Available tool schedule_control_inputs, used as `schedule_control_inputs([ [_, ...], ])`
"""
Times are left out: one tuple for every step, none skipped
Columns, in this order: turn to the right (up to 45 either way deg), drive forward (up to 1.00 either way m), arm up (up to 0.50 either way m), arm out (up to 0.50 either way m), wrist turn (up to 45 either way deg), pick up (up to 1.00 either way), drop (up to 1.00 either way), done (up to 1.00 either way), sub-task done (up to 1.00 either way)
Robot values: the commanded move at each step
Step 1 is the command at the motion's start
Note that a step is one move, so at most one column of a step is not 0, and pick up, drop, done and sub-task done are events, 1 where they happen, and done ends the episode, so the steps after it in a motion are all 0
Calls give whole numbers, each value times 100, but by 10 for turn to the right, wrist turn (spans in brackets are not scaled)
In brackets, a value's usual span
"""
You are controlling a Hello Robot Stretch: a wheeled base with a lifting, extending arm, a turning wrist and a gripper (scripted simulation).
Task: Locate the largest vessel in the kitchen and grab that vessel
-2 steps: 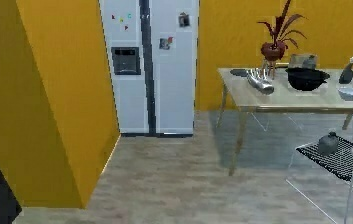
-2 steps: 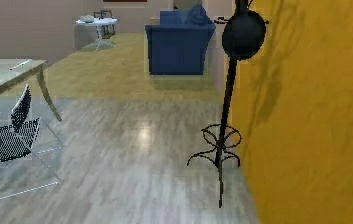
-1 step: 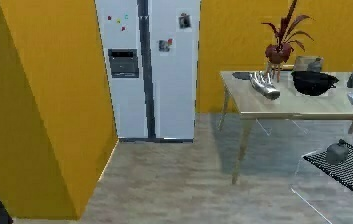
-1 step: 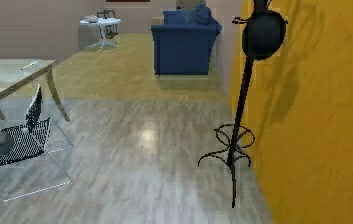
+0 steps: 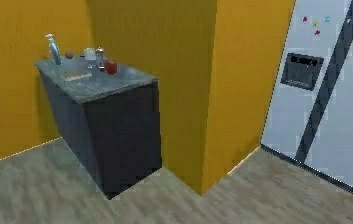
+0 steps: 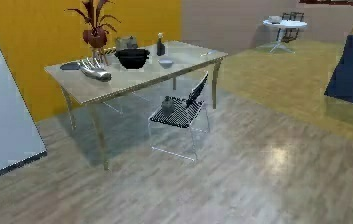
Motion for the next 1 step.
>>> schedule_control_inputs([
  [-390,0,0,0,0,0,0,0,0],
])
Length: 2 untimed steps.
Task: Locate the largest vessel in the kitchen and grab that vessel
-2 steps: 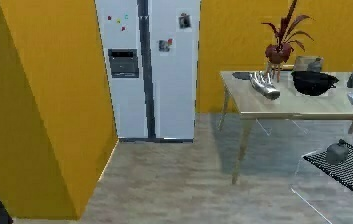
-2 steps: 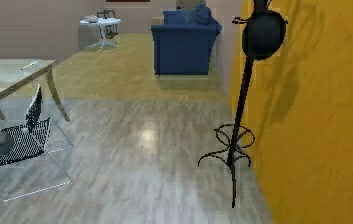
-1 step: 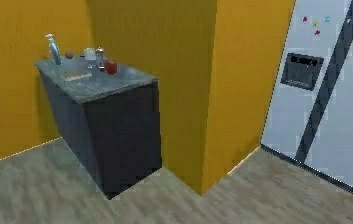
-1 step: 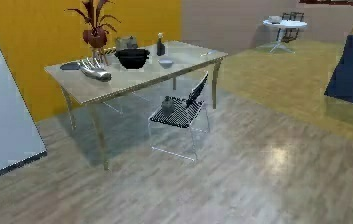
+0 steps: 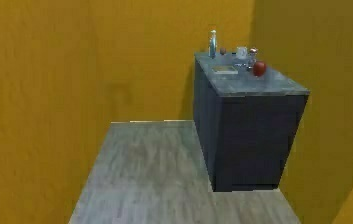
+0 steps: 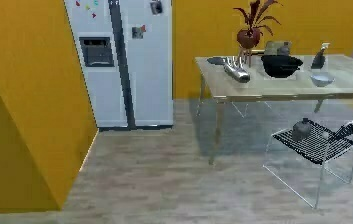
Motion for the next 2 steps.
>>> schedule_control_inputs([
  [0,75,0,0,0,0,0,0,0],
  [-120,0,0,0,0,0,0,0,0],
])
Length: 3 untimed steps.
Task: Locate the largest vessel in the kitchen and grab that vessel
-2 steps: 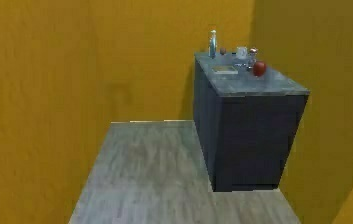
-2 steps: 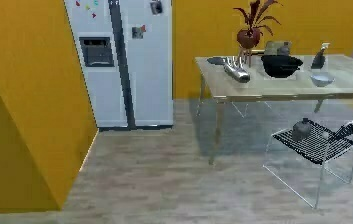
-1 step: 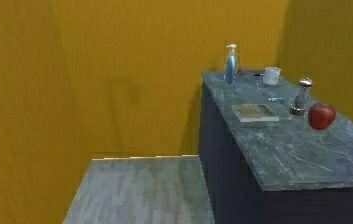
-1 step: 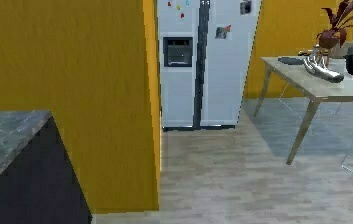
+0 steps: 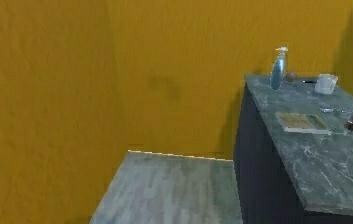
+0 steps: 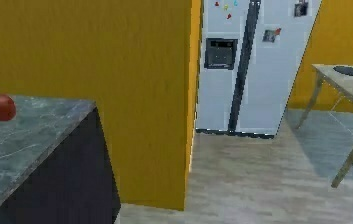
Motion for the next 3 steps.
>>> schedule_control_inputs([
  [0,70,0,0,0,0,0,0,0],
  [450,0,0,0,0,0,0,0,0],
  [450,0,0,0,0,0,0,0,0],
])
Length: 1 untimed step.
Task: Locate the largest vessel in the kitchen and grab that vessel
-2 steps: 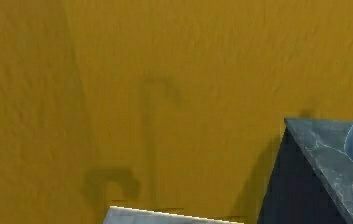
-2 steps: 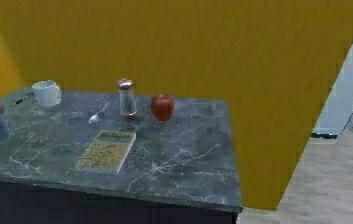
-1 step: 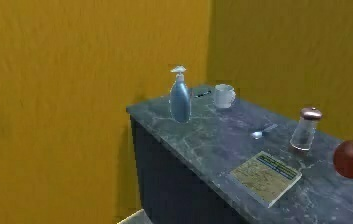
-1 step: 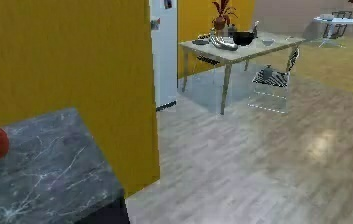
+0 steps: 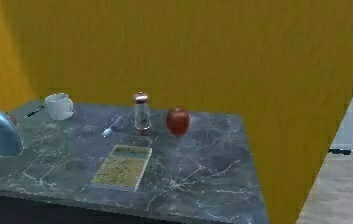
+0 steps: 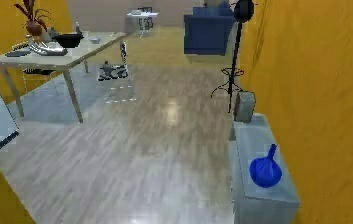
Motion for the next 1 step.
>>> schedule_control_inputs([
  [450,0,0,0,0,0,0,0,0],
])
